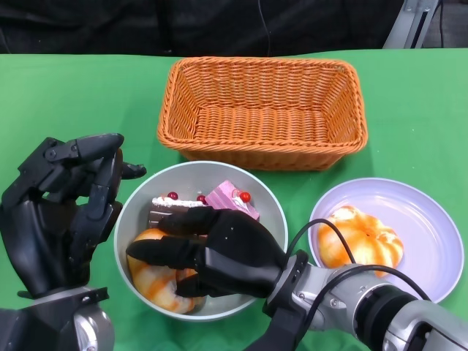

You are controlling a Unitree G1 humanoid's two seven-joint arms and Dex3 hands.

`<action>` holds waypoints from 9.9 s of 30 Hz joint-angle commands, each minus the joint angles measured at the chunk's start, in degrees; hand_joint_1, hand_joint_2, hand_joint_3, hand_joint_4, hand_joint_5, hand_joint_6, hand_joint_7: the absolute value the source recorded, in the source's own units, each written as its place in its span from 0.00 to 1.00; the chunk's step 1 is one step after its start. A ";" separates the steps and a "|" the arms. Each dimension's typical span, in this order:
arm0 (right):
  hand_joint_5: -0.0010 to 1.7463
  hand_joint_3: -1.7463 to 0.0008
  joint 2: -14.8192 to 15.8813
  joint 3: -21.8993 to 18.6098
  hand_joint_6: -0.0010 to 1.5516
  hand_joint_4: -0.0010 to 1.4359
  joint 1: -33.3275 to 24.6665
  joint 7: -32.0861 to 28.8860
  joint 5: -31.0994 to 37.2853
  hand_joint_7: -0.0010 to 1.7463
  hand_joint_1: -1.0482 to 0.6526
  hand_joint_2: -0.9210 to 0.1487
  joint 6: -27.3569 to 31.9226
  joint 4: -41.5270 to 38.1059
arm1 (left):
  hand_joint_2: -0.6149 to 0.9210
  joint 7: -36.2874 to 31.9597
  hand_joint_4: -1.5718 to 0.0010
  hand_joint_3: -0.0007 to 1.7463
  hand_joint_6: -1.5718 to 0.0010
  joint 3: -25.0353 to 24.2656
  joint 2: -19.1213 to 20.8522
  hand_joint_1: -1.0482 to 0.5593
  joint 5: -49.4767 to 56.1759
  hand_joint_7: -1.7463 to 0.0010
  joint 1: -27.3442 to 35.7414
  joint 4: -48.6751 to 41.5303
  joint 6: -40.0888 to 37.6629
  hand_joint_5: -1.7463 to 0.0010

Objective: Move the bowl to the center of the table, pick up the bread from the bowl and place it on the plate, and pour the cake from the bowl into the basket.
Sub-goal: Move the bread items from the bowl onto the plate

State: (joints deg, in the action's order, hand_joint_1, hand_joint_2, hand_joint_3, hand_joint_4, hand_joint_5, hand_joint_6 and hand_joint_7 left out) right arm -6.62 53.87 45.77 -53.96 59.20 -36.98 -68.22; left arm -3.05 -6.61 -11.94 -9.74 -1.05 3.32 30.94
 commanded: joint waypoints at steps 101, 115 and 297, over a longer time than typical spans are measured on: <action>0.71 0.89 4.54 -16.59 0.61 0.61 -0.71 7.05 -13.93 0.42 0.59 0.00 -11.95 2.54 | 1.00 2.24 0.43 0.18 0.31 -2.46 2.12 0.53 -2.26 0.73 -0.38 -5.06 3.15 0.38; 0.85 0.87 5.32 -20.24 0.58 0.52 -2.21 11.43 -17.04 0.47 0.59 0.00 -14.66 4.94 | 1.00 1.58 0.43 0.17 0.30 -2.81 2.18 0.53 -1.22 0.75 -0.33 -5.08 2.62 0.39; 0.28 0.99 33.20 -43.75 0.57 0.39 -30.22 21.26 -24.16 0.01 0.36 0.03 -12.86 21.50 | 1.00 5.89 0.42 0.18 0.31 -6.26 6.88 0.55 -4.39 0.69 -3.20 -10.18 -1.18 0.39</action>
State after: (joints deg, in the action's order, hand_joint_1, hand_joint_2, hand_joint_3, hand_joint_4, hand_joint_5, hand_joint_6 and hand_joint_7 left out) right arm 25.19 10.40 16.19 -33.02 36.05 -49.32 -47.64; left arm 3.10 -12.60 -5.39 -14.00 -3.93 -6.33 29.32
